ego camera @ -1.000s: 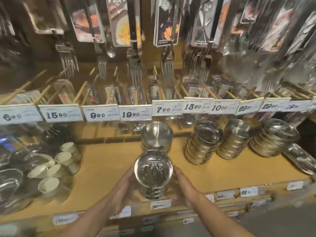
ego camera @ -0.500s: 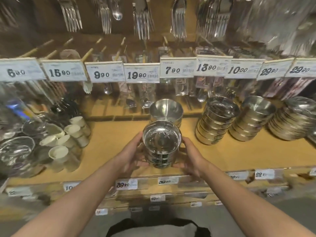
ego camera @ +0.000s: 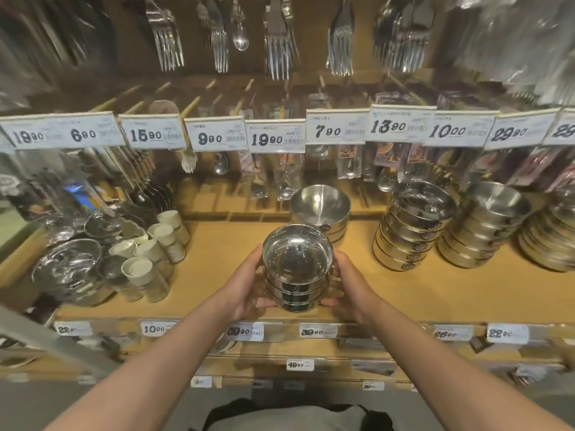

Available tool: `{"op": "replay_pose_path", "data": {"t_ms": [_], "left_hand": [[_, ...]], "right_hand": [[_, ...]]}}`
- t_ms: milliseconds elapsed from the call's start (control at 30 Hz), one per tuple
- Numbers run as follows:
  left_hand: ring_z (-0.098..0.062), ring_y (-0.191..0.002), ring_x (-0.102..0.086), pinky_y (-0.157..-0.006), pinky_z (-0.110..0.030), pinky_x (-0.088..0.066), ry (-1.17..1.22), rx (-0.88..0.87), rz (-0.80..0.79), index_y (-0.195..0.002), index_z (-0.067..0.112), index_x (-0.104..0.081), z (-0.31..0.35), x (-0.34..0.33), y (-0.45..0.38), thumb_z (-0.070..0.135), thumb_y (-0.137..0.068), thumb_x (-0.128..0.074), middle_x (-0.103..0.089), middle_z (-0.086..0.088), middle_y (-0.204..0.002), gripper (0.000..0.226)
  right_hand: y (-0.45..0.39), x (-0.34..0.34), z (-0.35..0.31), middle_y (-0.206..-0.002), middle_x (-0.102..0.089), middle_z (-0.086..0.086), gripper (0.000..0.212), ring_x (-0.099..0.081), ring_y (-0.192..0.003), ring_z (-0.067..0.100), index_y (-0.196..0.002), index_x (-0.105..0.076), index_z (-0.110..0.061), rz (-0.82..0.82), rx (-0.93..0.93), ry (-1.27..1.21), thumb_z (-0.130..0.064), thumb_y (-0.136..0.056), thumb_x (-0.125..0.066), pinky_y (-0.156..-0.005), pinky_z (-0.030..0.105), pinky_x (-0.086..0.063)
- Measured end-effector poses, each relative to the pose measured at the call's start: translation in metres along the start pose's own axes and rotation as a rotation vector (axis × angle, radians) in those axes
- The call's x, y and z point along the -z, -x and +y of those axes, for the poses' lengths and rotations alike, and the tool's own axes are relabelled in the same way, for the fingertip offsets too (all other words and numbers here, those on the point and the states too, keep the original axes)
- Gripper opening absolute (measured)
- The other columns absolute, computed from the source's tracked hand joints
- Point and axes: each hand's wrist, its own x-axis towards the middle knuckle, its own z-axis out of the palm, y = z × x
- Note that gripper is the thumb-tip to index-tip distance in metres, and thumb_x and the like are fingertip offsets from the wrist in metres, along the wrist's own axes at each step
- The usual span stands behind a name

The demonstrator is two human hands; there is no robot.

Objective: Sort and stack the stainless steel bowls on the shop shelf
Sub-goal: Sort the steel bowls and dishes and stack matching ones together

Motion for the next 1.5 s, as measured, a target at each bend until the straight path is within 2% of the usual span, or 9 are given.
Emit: {"op": "replay_pose_path", "data": {"t_ms": [200,333,533,667,800,1000,1167,1267,1500], "left_hand": [[-0.036,-0.11,-0.068,-0.093,-0.057,-0.056,0.057,0.004,0.104,-0.136,0.03,-0.056,0.009,0.039,0.015,0.07,-0.095,-0.037,-0.062,-0.01,-0.126,0.06],[-0.035,-0.11,-0.067,-0.094,-0.055,-0.056,0.08,-0.015,0.177,-0.115,0.035,-0.064,0.027,0.072,0.013,0.068,-0.097,-0.036,-0.062,-0.007,-0.125,0.047],[-0.024,-0.096,-0.068,-0.063,-0.033,-0.06,0.109,-0.021,0.271,-0.104,0.034,-0.07,0.058,0.113,-0.013,0.069,-0.095,-0.034,-0.074,0.001,-0.101,0.05],[-0.014,-0.088,-0.071,-0.065,-0.033,-0.059,0.156,-0.061,0.339,-0.096,0.039,-0.074,0.071,0.132,-0.028,0.065,-0.1,-0.028,-0.076,0.013,-0.087,0.053],[-0.008,-0.094,-0.071,-0.068,-0.029,-0.059,0.251,-0.093,0.388,-0.108,0.035,-0.07,0.065,0.141,-0.033,0.054,-0.105,-0.025,-0.078,0.018,-0.091,0.049],[-0.008,-0.081,-0.075,-0.063,-0.019,-0.059,0.542,-0.087,0.409,-0.114,0.012,-0.064,0.056,0.132,-0.024,0.026,-0.108,-0.039,-0.079,-0.001,-0.095,0.03],[-0.013,-0.091,-0.068,-0.09,-0.027,-0.053,0.623,-0.044,0.46,-0.127,0.004,-0.061,0.062,0.131,-0.02,0.024,-0.109,-0.038,-0.078,-0.001,-0.089,0.035],[-0.015,-0.098,-0.068,-0.102,-0.032,-0.05,0.656,-0.025,0.468,-0.131,0.003,-0.061,0.065,0.134,-0.019,0.025,-0.108,-0.041,-0.076,-0.008,-0.109,0.038],[-0.011,-0.093,-0.075,-0.089,-0.028,-0.059,0.611,0.018,0.496,-0.114,0.015,-0.07,0.055,0.141,-0.02,0.035,-0.105,-0.048,-0.077,-0.005,-0.109,0.032]], "right_hand": [[-0.011,-0.046,-0.014,-0.112,-0.064,-0.017,0.033,-0.055,-0.11,0.012,-0.107,-0.068,-0.045,-0.032,-0.027,0.045,-0.064,-0.093,-0.044,-0.092,0.048,-0.057],[-0.037,-0.084,-0.024,-0.097,-0.074,-0.018,0.024,-0.06,-0.111,0.016,-0.093,-0.073,-0.051,-0.101,0.005,0.029,-0.061,-0.088,-0.052,-0.092,0.054,-0.057],[-0.09,-0.137,-0.043,-0.117,-0.072,-0.005,0.038,-0.062,-0.113,0.02,-0.11,-0.073,-0.036,-0.11,0.01,0.1,-0.06,-0.092,-0.049,-0.084,0.044,-0.057],[-0.117,-0.158,-0.055,-0.122,-0.07,-0.007,0.033,-0.06,-0.119,0.017,-0.12,-0.067,-0.038,-0.122,-0.002,0.128,-0.053,-0.101,-0.045,-0.079,0.038,-0.055],[-0.126,-0.175,-0.065,-0.12,-0.071,-0.011,0.051,-0.065,-0.109,0.012,-0.122,-0.064,-0.039,-0.105,-0.023,0.172,-0.072,-0.09,-0.042,-0.08,0.037,-0.055],[-0.123,-0.188,-0.073,-0.124,-0.064,-0.022,0.039,-0.056,-0.117,0.005,-0.112,-0.062,-0.062,-0.207,0.036,0.21,-0.081,-0.085,-0.041,-0.075,0.027,-0.052],[-0.127,-0.198,-0.074,-0.132,-0.062,-0.018,0.041,-0.052,-0.125,0.009,-0.117,-0.063,-0.057,-0.176,0.0,0.174,-0.078,-0.087,-0.044,-0.098,0.044,-0.053],[-0.126,-0.201,-0.074,-0.136,-0.06,-0.014,0.055,-0.052,-0.127,0.011,-0.127,-0.061,-0.049,-0.179,-0.002,0.183,-0.08,-0.084,-0.044,-0.095,0.042,-0.053],[-0.117,-0.205,-0.07,-0.134,-0.059,-0.02,0.042,-0.05,-0.124,0.005,-0.12,-0.06,-0.056,-0.171,0.008,0.146,-0.076,-0.089,-0.042,-0.087,0.038,-0.051]]}}
